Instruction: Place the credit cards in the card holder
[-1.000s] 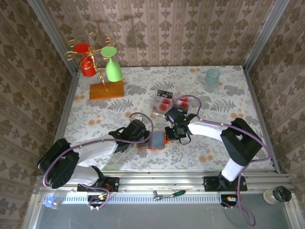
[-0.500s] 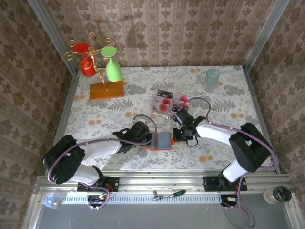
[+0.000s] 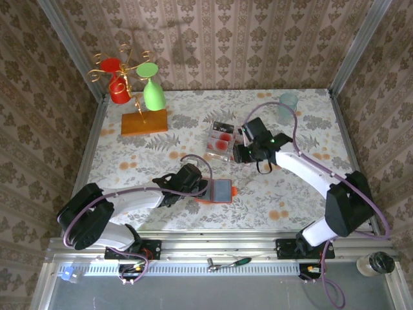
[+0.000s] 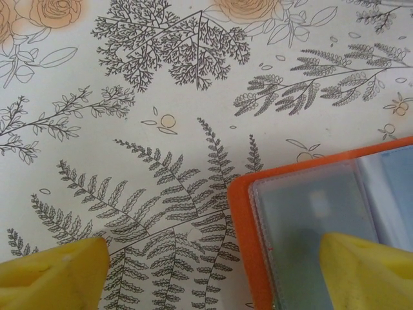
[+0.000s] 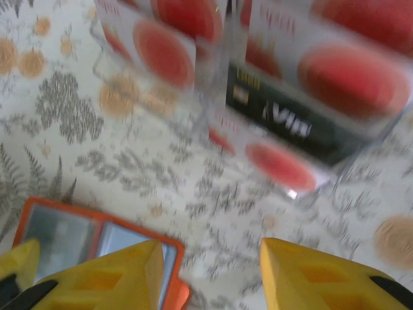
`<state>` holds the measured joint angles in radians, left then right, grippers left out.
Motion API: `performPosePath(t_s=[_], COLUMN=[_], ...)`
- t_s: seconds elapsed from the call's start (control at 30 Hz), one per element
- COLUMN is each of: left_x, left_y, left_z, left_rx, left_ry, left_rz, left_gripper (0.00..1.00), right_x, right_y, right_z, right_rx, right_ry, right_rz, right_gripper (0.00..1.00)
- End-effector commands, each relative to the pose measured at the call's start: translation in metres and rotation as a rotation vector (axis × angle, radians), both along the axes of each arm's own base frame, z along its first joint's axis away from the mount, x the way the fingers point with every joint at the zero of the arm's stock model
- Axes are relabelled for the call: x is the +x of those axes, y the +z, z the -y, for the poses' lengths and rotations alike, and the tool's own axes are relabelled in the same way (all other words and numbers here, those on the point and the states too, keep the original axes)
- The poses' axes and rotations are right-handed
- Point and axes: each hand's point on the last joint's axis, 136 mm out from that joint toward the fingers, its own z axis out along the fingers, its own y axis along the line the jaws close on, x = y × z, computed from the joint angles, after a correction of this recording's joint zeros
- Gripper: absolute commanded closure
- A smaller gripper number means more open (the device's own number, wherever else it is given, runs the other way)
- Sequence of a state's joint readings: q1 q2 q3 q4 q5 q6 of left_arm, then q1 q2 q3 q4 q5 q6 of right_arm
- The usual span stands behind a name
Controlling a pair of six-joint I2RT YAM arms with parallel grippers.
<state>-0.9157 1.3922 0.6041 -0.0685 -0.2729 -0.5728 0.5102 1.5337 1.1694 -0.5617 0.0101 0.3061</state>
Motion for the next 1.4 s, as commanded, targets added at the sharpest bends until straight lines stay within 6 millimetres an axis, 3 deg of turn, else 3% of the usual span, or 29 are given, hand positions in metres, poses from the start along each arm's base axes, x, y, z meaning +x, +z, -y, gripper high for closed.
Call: performPosePath(t_s=[0.0, 0.33, 0.83, 1.03, 1.37], left_x=[0.008, 0.009, 0.006, 0.006, 0.005], left_y=[0.024, 0.032, 0.031, 0.03, 0.027], left_z=[0.009, 0.008, 0.005, 0.004, 0.002], left_rx=[-0.034, -0.068, -0.084, -0.084, -0.084], left_ry=[-0.009, 0.011, 0.024, 0.029, 0.032], left_rz=[0.047, 0.063, 0.057, 0.055, 0.051], left_gripper=[0.07, 0.0, 0.0, 0.0, 0.0], right_x=[0.009, 0.037, 0.039, 0.033, 0.031], right_y=[-0.02, -0.039, -0.074, -0.073, -0.079], right_z=[0.021, 0.018, 0.018, 0.01, 0.0], right_rx=[-0.239, -0.393, -0.481, -0.471, -0.454], right_ry=[0.072, 0.139, 0.192, 0.221, 0.312], right_rz=[-0.038, -0.076, -0.122, -0.114, -0.113], right_gripper=[0.56, 0.62, 0.66, 0.72, 0.93])
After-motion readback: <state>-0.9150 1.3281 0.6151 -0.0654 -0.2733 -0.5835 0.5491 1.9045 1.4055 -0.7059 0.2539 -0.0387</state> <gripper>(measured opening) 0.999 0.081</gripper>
